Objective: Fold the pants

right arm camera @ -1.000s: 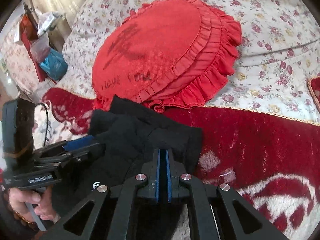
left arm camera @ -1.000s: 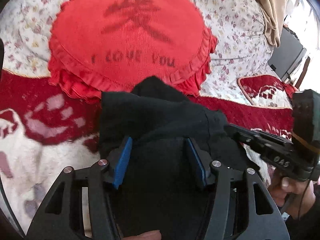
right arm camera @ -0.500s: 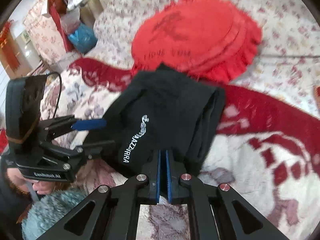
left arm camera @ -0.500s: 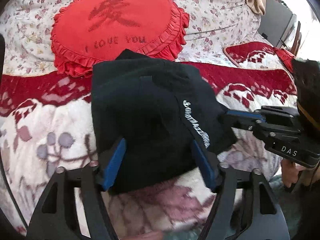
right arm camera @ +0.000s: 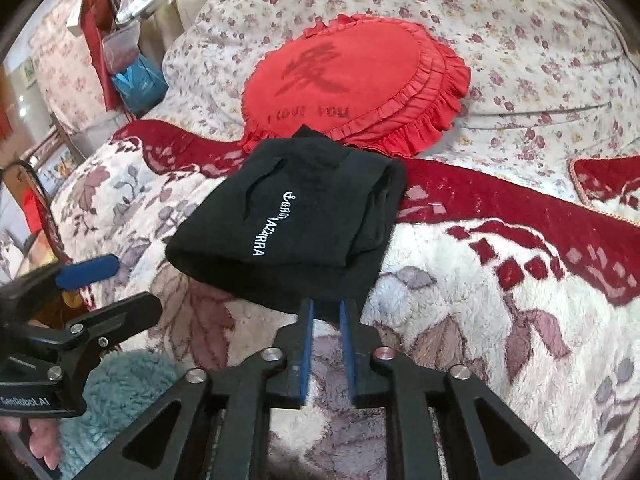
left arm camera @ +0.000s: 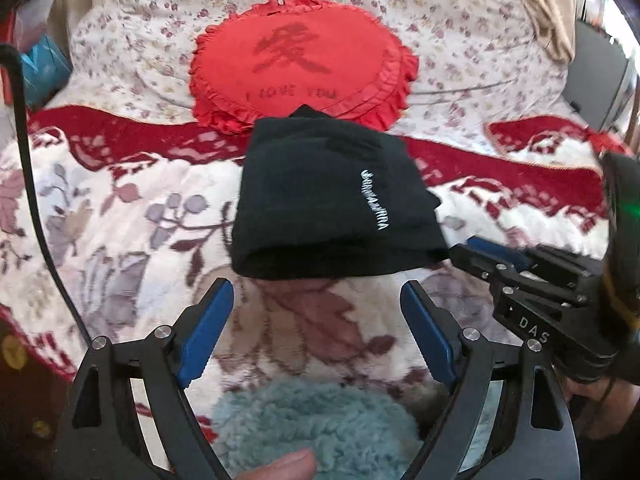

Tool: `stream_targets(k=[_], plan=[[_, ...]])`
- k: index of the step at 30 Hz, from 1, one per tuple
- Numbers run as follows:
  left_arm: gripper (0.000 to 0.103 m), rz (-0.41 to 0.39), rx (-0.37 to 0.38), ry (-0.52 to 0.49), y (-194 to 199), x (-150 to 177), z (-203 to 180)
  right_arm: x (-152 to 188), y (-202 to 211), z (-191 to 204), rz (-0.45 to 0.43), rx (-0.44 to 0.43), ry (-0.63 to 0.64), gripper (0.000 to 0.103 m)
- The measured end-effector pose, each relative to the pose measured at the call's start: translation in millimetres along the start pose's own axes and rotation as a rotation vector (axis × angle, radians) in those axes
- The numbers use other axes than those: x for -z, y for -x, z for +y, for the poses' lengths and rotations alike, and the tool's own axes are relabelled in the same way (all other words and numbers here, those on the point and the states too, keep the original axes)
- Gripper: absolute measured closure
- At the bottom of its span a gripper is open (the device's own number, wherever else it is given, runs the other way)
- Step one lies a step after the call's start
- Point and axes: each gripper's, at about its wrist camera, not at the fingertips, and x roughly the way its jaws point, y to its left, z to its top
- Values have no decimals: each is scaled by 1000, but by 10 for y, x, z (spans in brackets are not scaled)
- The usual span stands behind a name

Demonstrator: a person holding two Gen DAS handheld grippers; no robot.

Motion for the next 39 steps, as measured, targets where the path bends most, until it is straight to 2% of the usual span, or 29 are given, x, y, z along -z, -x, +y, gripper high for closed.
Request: stream_targets(k=[2,3,9,39], plan=[[18,-18,-27,-18,15,14,-14,8,-31,-41,10,32,-16,71],[18,-28,-36,-30,27,21,-33,8,-43,-74,14,46,-31,70],[18,-39,-57,-54,23,30,-57,3,-48,-175,16,77,-81,70],[18,-23,-42,-44,-2,36,-70,17,-71,-160,23,89,-72,70]])
